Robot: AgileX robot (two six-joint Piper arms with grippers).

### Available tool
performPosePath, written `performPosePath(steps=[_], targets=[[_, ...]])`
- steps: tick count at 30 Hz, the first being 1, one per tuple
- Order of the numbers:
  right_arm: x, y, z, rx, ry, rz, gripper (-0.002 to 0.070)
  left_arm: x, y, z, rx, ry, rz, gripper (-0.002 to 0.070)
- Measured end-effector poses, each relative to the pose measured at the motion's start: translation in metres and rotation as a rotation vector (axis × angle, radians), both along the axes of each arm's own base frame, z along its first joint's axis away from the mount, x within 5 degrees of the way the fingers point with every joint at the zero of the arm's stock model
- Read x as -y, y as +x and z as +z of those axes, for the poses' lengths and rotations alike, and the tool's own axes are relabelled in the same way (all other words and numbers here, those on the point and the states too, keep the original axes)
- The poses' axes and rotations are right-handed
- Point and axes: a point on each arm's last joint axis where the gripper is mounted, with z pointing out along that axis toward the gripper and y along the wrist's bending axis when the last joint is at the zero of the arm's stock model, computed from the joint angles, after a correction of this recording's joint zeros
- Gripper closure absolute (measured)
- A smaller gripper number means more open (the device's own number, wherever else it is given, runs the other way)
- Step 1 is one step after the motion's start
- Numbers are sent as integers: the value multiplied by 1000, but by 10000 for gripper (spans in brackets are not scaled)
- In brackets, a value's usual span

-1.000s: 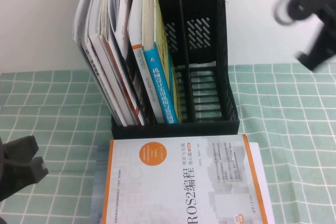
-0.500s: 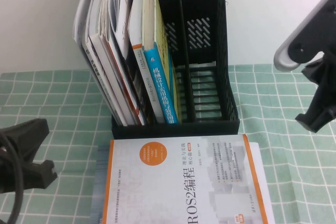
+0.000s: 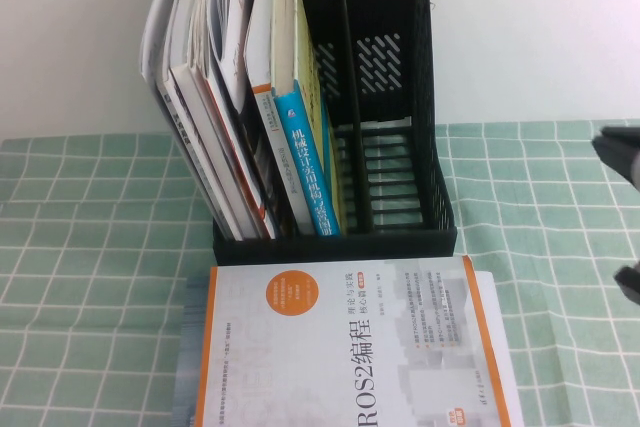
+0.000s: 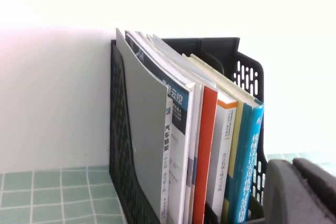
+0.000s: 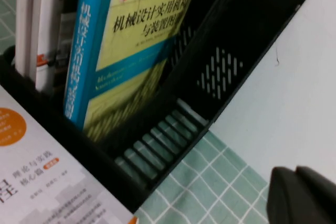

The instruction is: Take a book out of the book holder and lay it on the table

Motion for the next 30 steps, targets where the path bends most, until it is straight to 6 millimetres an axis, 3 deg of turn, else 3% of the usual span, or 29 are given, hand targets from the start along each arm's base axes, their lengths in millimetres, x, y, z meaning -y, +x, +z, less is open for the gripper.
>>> performPosePath(steps=[6,11,14,20,30], targets=[[35,-39,-47,-41,87,-46,678,-7,-12,-23,18,17,2,678],[63,-70,-92,-67,144,-67,678,-7,-12,-37,-8,37,3,678],[74,-82,-109,-79,225,-91,678,-7,-12,-41,-21,44,6,678],[88,-92,-105,67,219,-88,678,-7,-12,-41,-26,44,8,678],[90,-95,-103,78,254,-93,678,-7,-11,-42,-28,42,8,678]])
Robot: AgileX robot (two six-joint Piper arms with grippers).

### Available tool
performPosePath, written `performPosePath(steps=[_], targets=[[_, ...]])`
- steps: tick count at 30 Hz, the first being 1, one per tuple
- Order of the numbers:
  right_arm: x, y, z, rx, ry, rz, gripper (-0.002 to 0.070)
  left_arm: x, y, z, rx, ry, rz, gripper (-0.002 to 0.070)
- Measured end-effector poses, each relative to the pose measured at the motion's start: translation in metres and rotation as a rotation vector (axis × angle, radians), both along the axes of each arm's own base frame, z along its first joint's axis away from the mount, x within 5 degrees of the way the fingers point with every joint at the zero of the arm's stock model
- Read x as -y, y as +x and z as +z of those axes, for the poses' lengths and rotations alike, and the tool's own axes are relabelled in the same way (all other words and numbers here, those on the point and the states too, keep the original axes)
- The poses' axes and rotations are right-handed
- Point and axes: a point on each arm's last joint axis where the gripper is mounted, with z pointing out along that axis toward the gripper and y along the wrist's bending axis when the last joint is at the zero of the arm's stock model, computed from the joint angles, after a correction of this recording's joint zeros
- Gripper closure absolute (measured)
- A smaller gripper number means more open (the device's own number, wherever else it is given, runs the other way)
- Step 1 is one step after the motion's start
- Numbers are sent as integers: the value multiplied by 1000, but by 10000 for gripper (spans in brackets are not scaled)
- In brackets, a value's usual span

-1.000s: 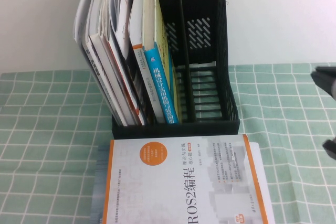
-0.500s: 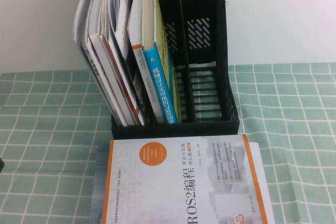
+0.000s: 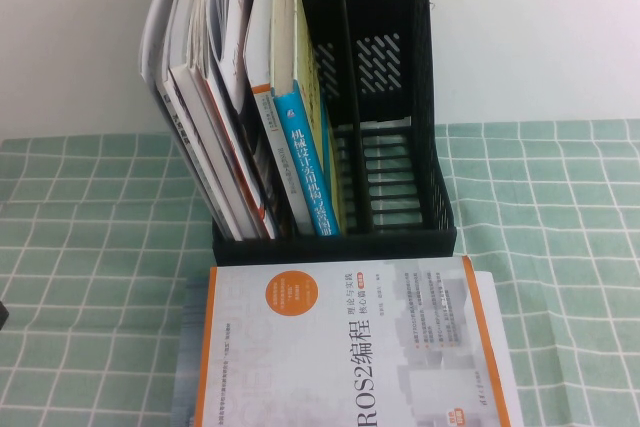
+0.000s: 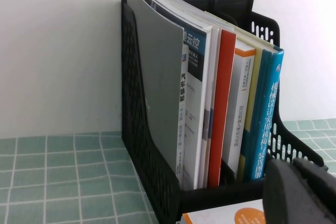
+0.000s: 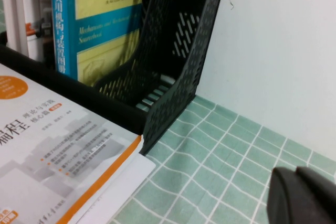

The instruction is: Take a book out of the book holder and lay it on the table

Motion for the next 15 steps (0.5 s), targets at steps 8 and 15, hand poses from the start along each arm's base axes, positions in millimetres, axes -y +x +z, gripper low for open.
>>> performPosePath(steps=[8,15], targets=[[0,0,0,-1,4,1,678,1,2,-13,-33,17,-1,678],[0,0,0,0,5,2,678,2,4,-59,-157,53,9,678]])
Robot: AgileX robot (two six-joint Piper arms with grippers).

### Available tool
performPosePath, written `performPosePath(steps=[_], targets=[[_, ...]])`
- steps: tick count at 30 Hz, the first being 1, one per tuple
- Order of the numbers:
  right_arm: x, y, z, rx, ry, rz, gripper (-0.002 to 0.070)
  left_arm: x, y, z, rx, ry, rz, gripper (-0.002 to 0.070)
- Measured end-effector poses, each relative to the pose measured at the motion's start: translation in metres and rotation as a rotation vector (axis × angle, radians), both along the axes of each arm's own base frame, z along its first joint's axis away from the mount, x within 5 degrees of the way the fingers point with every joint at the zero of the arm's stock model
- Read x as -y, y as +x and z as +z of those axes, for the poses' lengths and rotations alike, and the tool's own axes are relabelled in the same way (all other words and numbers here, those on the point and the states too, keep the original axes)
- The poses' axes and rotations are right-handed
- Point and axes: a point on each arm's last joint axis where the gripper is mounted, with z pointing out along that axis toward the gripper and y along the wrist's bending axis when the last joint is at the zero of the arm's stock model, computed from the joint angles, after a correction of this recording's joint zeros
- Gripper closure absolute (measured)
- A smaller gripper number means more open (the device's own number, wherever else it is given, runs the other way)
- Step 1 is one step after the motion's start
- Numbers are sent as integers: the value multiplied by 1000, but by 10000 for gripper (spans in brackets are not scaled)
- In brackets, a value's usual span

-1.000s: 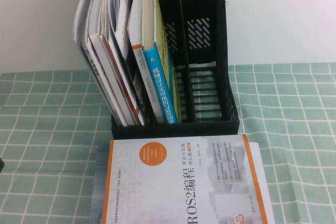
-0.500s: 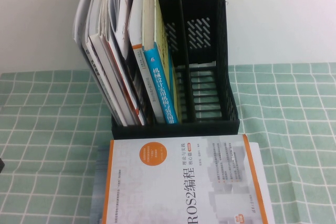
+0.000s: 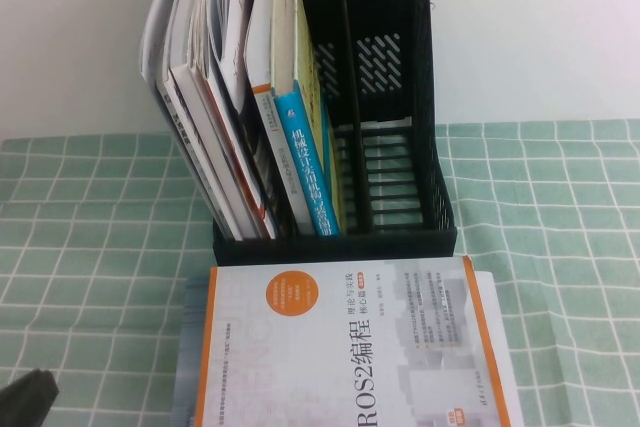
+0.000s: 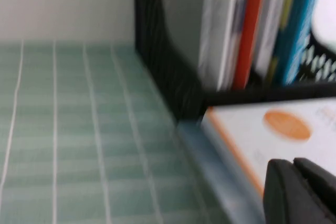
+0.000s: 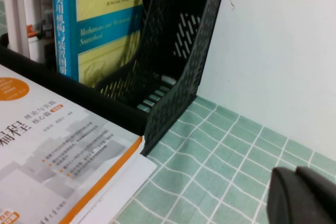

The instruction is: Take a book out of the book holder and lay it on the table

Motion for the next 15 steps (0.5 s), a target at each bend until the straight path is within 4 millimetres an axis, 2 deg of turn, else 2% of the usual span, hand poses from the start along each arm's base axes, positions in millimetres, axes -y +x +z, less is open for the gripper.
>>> performPosePath(steps=[2,6,9,13,15], targets=[[0,0,0,0,0,0,678,-4,-3,-14,-75,-22,43,678],[0,0,0,0,0,0,678,-14,-12,-29,-140,-73,145,678],[0,0,0,0,0,0,678,-19,-18,-39,-134,-82,209,678],[0,0,0,0,0,0,678,-20,-16,-60,-103,23,233,677],[0,0,0,1,-2,0,678,-20,-14,-59,-50,60,250,678]])
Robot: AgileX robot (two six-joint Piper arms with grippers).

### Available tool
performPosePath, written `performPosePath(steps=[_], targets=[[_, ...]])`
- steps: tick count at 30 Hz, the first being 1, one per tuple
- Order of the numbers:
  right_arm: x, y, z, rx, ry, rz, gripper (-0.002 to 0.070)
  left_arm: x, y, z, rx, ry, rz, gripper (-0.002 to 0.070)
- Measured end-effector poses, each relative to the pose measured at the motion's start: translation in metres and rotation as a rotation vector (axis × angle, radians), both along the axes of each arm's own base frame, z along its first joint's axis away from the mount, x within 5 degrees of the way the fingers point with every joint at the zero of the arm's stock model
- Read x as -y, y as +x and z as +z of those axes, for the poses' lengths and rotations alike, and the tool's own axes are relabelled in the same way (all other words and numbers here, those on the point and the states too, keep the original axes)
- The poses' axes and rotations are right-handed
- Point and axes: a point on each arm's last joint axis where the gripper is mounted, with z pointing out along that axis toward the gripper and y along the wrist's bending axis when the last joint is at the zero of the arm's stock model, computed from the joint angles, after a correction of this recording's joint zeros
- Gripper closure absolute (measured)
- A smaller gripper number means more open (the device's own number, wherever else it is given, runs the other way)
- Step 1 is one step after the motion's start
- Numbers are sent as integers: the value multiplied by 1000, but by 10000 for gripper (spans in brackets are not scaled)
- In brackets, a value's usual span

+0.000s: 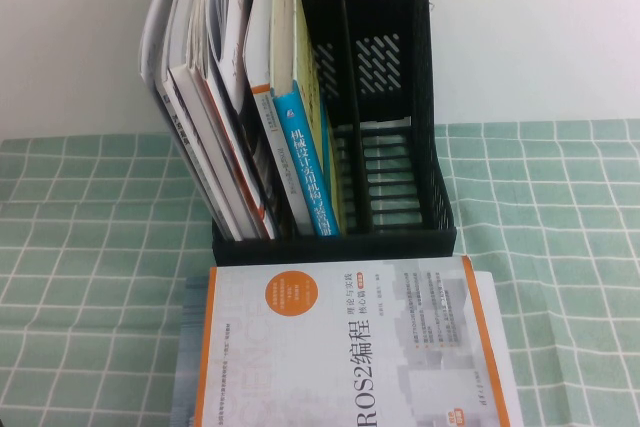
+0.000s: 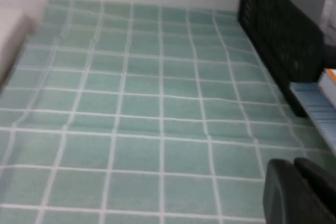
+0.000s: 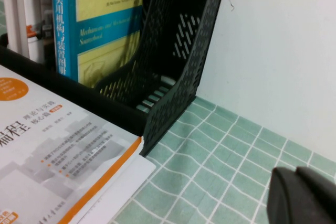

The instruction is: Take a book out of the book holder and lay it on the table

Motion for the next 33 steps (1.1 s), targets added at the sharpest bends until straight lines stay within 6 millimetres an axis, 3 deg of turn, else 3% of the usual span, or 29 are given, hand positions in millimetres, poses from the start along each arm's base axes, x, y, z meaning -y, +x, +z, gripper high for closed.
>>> performPosePath(steps=[33], targets=[[1,0,-1,0,8,-9,678,-3,0,-1,5,108,26,678]])
